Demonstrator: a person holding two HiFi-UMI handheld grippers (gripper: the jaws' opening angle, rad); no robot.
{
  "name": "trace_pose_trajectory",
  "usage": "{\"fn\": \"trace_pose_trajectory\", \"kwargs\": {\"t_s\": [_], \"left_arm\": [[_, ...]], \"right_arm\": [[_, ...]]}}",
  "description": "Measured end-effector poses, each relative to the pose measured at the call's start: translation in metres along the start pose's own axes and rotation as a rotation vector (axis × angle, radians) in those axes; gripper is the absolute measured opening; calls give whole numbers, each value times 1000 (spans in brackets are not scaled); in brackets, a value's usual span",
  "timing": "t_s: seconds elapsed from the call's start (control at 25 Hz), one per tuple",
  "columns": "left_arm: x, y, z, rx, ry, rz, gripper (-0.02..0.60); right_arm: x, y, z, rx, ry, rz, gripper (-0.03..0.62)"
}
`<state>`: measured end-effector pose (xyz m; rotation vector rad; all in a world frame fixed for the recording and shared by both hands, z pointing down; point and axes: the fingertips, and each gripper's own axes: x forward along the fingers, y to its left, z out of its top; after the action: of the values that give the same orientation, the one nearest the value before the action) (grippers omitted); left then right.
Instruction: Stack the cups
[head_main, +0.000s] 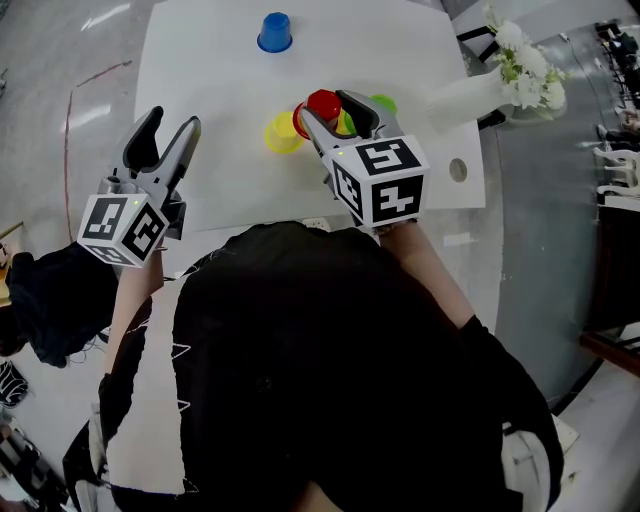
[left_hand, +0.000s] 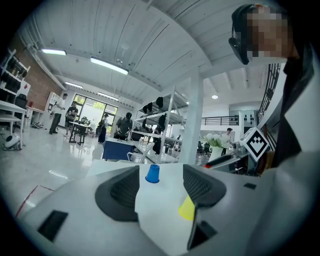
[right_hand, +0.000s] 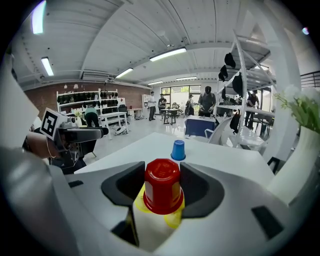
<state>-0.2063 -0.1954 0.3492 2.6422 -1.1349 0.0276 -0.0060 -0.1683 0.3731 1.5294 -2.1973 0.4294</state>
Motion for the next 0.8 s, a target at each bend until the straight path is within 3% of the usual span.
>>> {"fn": "trace_pose_trajectory", "kwargs": {"t_s": [0.8], "left_arm": [[-1, -1, 0, 2, 0, 4, 285]], "right_arm": [[2, 1, -2, -17, 14, 1, 224]]}}
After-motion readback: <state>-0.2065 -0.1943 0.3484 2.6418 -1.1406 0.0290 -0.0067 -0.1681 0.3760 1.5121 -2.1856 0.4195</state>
